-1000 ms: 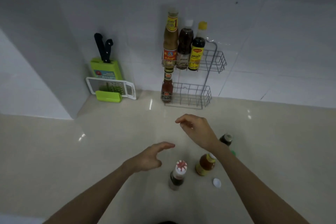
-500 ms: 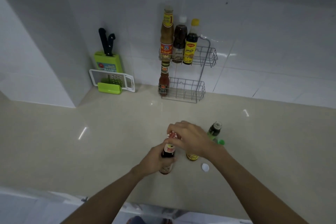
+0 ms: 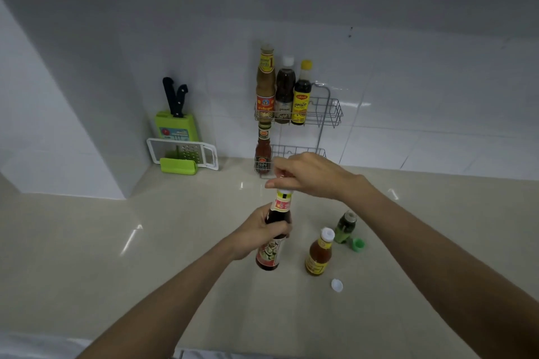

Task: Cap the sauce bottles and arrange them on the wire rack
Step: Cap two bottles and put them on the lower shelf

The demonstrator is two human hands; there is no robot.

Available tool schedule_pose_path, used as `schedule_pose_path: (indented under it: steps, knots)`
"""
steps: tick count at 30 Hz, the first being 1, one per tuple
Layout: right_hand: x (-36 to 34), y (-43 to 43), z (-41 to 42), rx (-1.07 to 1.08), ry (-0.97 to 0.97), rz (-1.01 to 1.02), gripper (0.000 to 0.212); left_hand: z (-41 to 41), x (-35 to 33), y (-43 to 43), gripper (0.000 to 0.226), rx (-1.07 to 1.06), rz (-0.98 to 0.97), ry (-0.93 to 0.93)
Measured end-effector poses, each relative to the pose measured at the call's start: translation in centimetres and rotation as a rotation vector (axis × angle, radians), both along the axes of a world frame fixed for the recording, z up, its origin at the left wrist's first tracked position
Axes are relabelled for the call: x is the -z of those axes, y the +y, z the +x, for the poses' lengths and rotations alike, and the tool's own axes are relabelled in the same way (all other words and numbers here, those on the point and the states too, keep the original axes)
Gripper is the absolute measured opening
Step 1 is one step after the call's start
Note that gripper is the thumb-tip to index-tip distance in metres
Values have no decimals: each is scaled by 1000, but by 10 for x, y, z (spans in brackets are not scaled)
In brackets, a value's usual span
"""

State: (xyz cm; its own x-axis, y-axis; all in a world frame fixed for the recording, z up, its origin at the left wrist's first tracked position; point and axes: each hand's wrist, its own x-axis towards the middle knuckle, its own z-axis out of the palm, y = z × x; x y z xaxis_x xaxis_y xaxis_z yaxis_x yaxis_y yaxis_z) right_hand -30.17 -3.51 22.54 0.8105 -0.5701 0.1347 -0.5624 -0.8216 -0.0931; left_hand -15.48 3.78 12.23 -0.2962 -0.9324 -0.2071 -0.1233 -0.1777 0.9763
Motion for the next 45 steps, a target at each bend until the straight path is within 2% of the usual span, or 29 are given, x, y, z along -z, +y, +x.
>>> schedule_pose_path:
  steps: [3,6,8,11,12,13,15,17,18,20,21,23,25,27,28,30,32,33,35,37,39,41,43,45]
  knots:
    - [-8,-7,-2,-28,123,-289,52,5,-7,-4,10,-27,-35,-31]
    - [-9,-11,-3,16,176,-401,60,2,-13,-6,10,-267,-170,-170]
    - [-4,-8,5,207,71,-316,57,-3,-18,-7,14,-378,-241,-278]
    - [-4,-1,20,629,-41,44,47,-3,-22,-10,18,-558,-343,-754]
    - [-5,1,23,648,-4,127,43,1,-21,-11,17,-569,-366,-830]
    - [-9,4,26,603,53,160,43,5,-19,-13,17,-535,-347,-818]
    - [-18,6,28,517,130,163,48,16,-16,-20,15,-386,-235,-503]
    - [-24,-1,26,357,100,-24,49,26,-20,-25,12,-212,-145,-192]
    - [-25,-4,27,231,97,-167,52,29,-22,-26,10,-138,-129,-107]
    - [-24,-11,25,18,127,-372,49,30,-27,-29,8,-56,-128,-29]
    - [-21,-14,24,-13,120,-432,45,28,-28,-30,8,-73,-136,-26]
    - [-15,-17,26,134,70,-430,39,15,-29,-28,9,-257,-159,-123]
    - [-4,-18,31,316,103,-376,33,2,-28,-25,11,-507,-191,-299]
    - [5,-20,33,295,116,-349,32,-1,-24,-24,13,-597,-222,-445]
    - [4,-21,29,254,118,-307,33,5,-20,-26,13,-527,-210,-413]
    - [-4,-22,18,133,90,-213,44,24,-20,-30,11,-198,-162,-202]
    - [-8,-17,14,-32,61,-234,45,39,-24,-29,9,135,-80,-28]
    - [-8,-14,14,-78,77,-275,41,41,-27,-28,10,196,-71,-12]
    - [1,-10,19,40,7,-285,31,35,-27,-26,9,82,-87,-49]
    - [11,-7,29,310,25,-242,22,23,-19,-26,11,-193,-113,-186]
    - [27,-7,40,486,54,-154,18,12,-10,-26,15,-417,-168,-498]
    - [38,-13,45,638,36,40,28,5,-5,-23,17,-512,-200,-775]
    - [45,-15,50,689,-195,335,44,2,-2,-23,19,-552,-217,-809]
    - [45,-18,51,697,-377,408,48,1,-2,-27,21,-552,-257,-784]
